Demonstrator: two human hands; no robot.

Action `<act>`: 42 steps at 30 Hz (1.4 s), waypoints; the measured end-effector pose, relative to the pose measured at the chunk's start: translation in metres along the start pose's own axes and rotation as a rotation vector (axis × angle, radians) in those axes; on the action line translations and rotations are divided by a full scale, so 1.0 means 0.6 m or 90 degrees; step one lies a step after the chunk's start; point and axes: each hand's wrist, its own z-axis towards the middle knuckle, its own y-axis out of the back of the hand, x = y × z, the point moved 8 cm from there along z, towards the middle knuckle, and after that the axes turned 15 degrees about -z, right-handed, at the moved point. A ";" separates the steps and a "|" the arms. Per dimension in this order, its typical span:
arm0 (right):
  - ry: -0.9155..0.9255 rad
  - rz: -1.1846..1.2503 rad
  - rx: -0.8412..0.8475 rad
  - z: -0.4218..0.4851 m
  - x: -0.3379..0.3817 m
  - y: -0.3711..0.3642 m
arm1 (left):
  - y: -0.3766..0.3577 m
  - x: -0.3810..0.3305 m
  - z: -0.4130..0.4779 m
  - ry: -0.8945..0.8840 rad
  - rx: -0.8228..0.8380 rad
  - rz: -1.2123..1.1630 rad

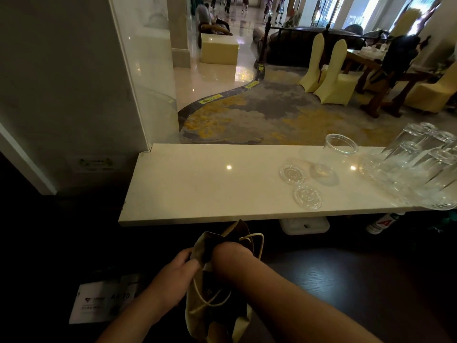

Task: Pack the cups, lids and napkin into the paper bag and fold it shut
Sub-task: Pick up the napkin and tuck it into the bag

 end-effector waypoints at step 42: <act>0.077 0.589 -0.763 -0.282 -0.117 0.161 | -0.010 -0.018 -0.018 -0.014 -0.006 0.018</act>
